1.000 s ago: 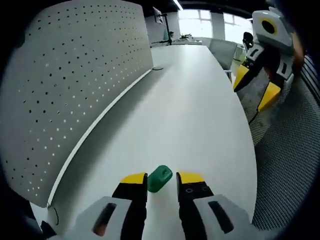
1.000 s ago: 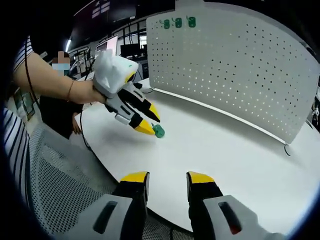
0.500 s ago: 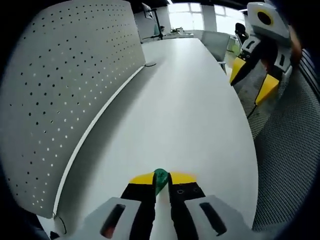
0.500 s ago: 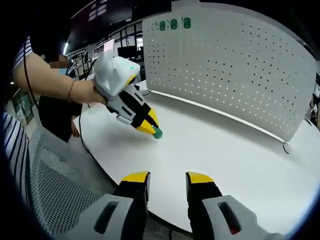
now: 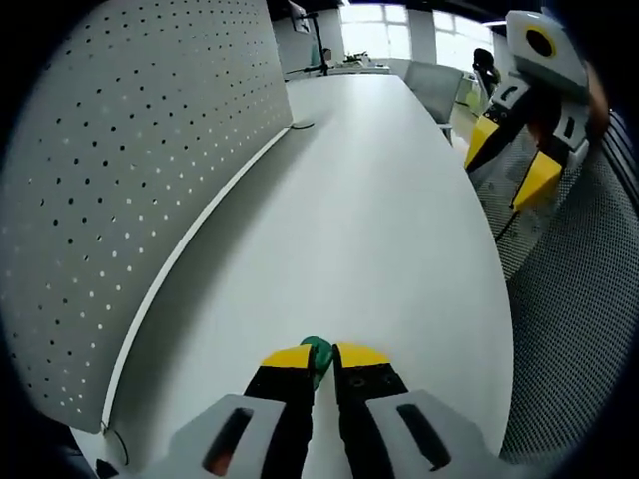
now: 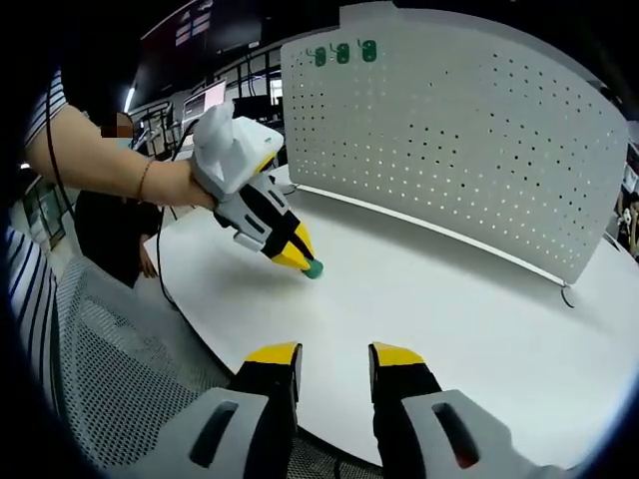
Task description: Insert the hook assembly into the mounting plate slot until the hook locks in place.
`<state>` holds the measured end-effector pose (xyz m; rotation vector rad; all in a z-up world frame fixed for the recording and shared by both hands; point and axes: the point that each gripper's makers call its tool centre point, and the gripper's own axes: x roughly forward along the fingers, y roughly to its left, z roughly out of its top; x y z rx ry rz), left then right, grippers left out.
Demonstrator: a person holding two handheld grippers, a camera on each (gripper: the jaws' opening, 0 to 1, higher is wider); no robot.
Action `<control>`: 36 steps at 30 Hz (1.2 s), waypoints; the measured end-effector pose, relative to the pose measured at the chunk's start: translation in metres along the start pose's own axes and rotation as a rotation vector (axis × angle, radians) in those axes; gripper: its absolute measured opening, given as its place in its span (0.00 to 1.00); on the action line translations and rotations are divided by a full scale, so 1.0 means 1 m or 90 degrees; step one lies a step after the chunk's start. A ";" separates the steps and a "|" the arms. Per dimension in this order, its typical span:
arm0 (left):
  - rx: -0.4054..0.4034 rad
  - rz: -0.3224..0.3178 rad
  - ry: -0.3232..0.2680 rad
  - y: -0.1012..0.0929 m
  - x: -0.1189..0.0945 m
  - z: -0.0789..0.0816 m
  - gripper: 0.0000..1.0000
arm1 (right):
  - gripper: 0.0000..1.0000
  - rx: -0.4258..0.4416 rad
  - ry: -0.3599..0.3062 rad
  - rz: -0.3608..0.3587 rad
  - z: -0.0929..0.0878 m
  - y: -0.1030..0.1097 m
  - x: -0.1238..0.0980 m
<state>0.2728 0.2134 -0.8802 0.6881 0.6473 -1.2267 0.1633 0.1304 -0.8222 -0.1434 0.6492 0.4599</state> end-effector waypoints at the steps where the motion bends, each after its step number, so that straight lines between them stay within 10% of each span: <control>1: -0.005 0.000 -0.001 0.001 0.000 0.000 0.07 | 0.24 0.002 -0.001 0.000 0.000 0.000 0.000; 22: -0.058 0.028 -0.008 0.016 -0.005 0.001 0.01 | 0.24 0.007 -0.005 0.000 0.002 -0.001 0.000; 36: -0.353 0.091 -0.199 0.049 -0.056 0.036 0.01 | 0.24 0.031 -0.023 0.013 0.021 -0.003 0.006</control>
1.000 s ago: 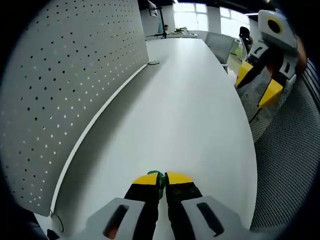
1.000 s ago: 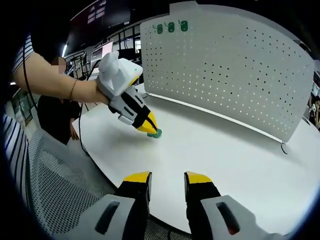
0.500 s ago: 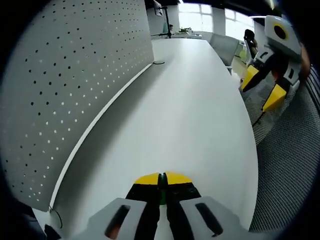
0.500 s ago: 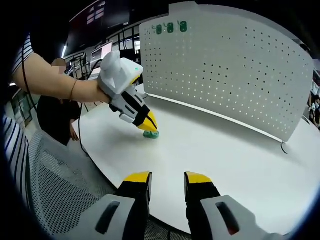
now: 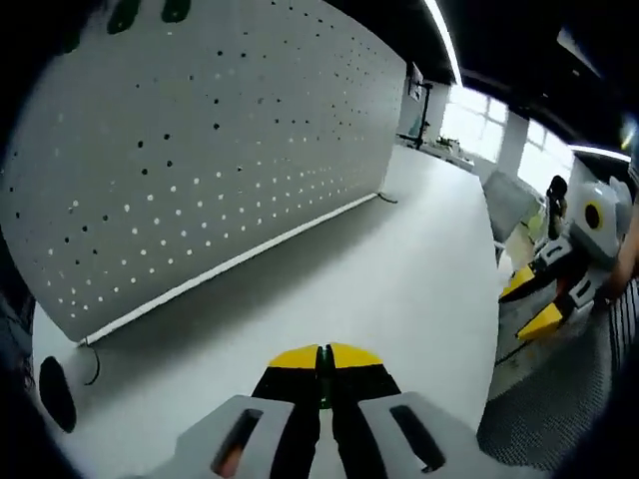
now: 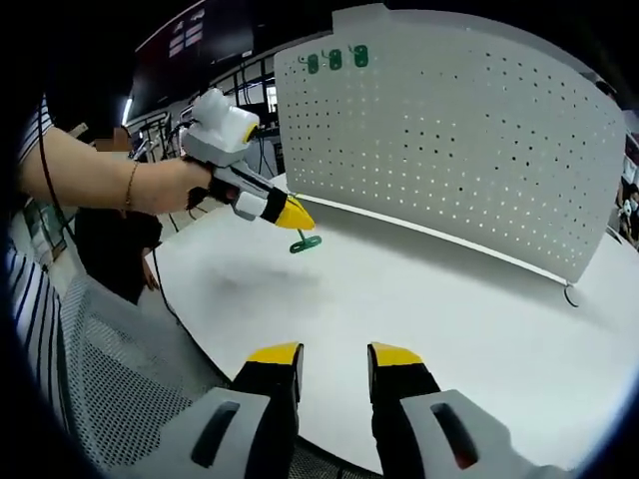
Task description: Insert the hook assembly into the mounting plate slot until the hook locks in place.
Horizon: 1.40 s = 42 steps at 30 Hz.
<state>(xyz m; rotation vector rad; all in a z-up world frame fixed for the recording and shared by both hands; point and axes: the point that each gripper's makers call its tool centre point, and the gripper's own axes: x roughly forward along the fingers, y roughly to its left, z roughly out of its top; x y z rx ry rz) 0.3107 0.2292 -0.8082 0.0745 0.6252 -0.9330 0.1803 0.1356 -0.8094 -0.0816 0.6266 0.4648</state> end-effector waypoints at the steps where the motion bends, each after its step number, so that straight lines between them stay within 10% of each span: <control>1: -0.022 -0.003 -0.018 -0.002 -0.004 0.006 0.01 | 0.24 0.012 -0.011 0.008 0.007 0.002 0.003; 16: -0.117 0.050 -0.152 -0.013 -0.049 0.042 0.01 | 0.24 0.055 -0.103 0.074 0.088 0.040 0.041; 42: -0.225 0.066 -0.344 -0.038 -0.102 0.084 0.01 | 0.05 0.203 -0.164 0.135 0.141 0.065 0.052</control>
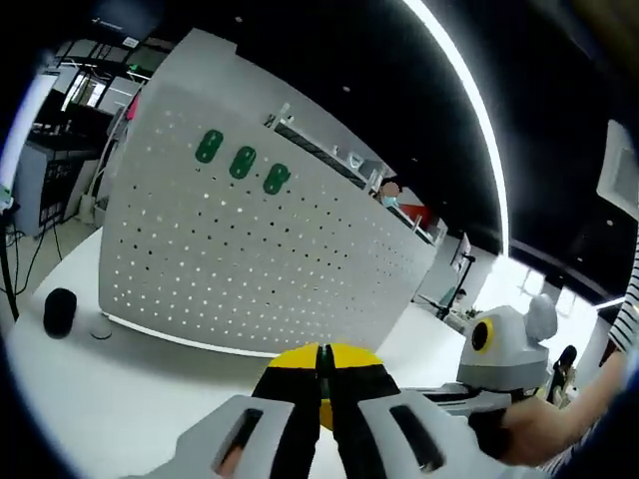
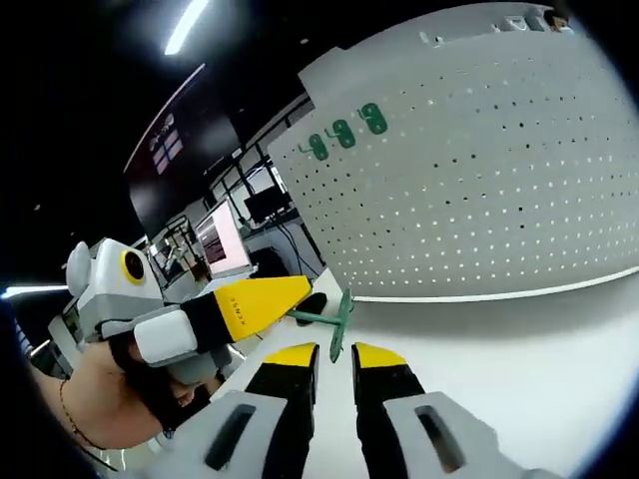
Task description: Insert the hook assembly into the mounting plate slot until the hook locks in place.
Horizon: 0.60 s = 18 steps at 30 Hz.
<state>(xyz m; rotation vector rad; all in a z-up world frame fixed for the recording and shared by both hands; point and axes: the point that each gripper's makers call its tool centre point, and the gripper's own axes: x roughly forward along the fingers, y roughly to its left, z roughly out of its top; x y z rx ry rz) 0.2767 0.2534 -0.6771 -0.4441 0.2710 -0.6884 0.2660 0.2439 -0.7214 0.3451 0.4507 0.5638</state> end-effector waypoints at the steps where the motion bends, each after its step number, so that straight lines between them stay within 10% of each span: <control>1: -0.001 0.000 -0.001 0.001 -0.001 0.001 0.01 | 0.03 0.000 0.002 0.002 0.000 0.001 0.000; 18: -0.015 0.000 -0.016 0.001 -0.011 0.005 0.01 | 0.03 -0.008 0.005 0.024 0.000 0.013 0.003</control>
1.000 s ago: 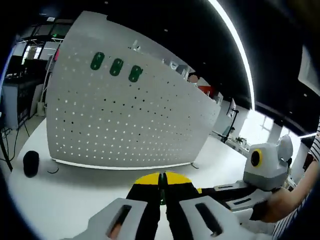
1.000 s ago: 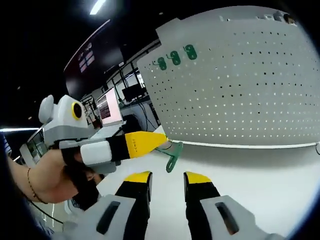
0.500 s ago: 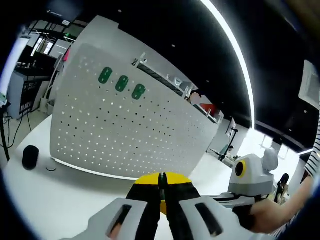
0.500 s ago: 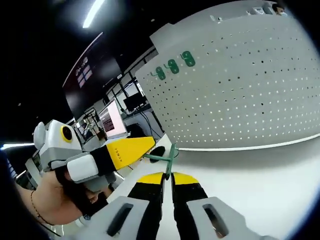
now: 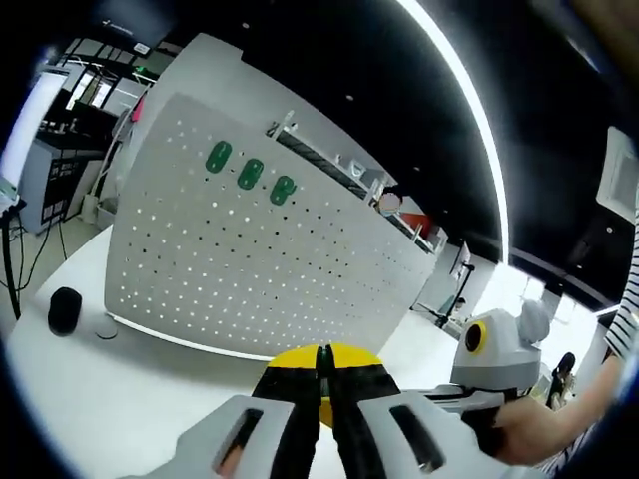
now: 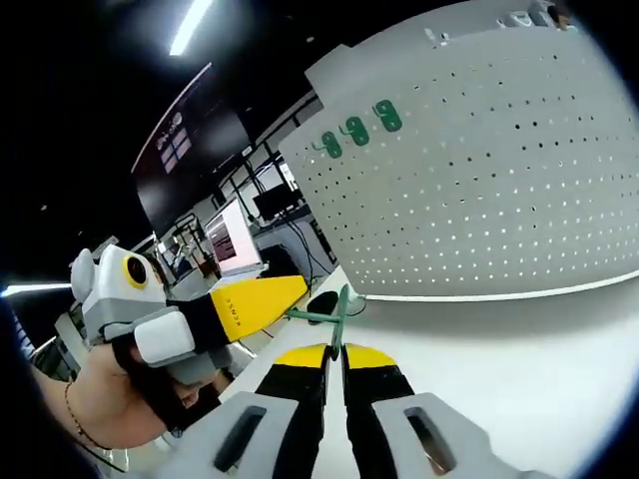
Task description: Insert the hook assembly into the mounting plate slot until the hook locks in place.
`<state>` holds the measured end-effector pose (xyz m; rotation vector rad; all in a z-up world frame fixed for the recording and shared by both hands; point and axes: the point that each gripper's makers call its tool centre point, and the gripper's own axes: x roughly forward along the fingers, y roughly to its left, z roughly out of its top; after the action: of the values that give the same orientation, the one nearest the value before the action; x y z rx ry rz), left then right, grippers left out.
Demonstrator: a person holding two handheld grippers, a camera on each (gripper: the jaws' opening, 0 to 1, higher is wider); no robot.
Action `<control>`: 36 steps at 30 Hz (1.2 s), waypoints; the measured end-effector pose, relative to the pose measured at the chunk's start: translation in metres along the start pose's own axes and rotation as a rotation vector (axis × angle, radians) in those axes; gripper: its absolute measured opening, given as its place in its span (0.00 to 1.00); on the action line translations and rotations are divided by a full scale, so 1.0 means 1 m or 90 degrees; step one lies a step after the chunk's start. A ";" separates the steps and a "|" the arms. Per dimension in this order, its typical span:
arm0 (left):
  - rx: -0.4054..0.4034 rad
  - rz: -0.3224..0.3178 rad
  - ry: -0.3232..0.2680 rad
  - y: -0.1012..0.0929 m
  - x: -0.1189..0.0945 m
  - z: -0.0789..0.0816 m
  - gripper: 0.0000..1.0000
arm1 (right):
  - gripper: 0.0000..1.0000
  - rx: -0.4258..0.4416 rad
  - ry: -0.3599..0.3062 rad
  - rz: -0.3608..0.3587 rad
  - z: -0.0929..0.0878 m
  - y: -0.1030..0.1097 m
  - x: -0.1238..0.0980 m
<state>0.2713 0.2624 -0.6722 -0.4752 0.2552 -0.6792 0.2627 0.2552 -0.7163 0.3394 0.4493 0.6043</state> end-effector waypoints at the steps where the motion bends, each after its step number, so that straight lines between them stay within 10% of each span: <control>1: -0.002 0.000 0.000 0.000 -0.001 0.000 0.01 | 0.03 0.000 0.002 0.001 0.000 0.000 0.000; 36: -0.042 -0.068 0.059 -0.013 -0.009 -0.007 0.09 | 0.00 -0.167 -0.007 -0.013 0.017 0.003 -0.006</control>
<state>0.2543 0.2570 -0.6711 -0.5243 0.3428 -0.8003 0.2655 0.2511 -0.6988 0.0887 0.3570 0.6332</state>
